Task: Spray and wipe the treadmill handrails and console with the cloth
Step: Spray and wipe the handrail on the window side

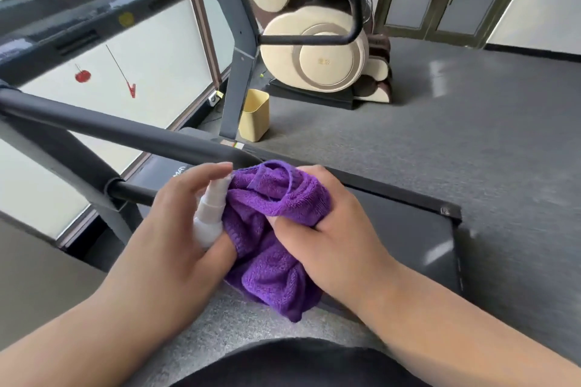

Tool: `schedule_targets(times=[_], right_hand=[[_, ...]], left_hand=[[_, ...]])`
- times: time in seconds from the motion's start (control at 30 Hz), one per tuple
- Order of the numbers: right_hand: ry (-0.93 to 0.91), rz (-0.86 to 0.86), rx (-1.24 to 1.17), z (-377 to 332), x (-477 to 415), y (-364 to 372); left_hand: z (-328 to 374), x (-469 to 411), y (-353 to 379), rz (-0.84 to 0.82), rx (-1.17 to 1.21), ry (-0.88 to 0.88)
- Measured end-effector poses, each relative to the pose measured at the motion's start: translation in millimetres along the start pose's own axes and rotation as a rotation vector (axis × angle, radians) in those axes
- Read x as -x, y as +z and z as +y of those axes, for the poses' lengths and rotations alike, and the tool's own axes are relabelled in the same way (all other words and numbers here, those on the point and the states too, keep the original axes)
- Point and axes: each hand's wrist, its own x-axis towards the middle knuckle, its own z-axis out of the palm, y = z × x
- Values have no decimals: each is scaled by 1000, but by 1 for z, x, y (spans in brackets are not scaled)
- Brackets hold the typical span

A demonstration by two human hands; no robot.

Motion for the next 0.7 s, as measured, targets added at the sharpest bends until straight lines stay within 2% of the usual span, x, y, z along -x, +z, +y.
schedule_targets(times=[0.1,0.23,0.33,0.47,0.7], right_hand=[[-21,-46,38,5,-1,-69],[-28,25,46,9,-21,-152],[-16,71,90,17,-52,-195],[5,191,77,33,-100,-217],[67,196,96,74,-173,-216]], left_hand=[[44,-5,54,69,1,-45],[107,-34,96,158,20,-68],[131,-70,109,288,3,-117],[144,-118,111,437,74,-197],[113,-176,124,470,14,-263]])
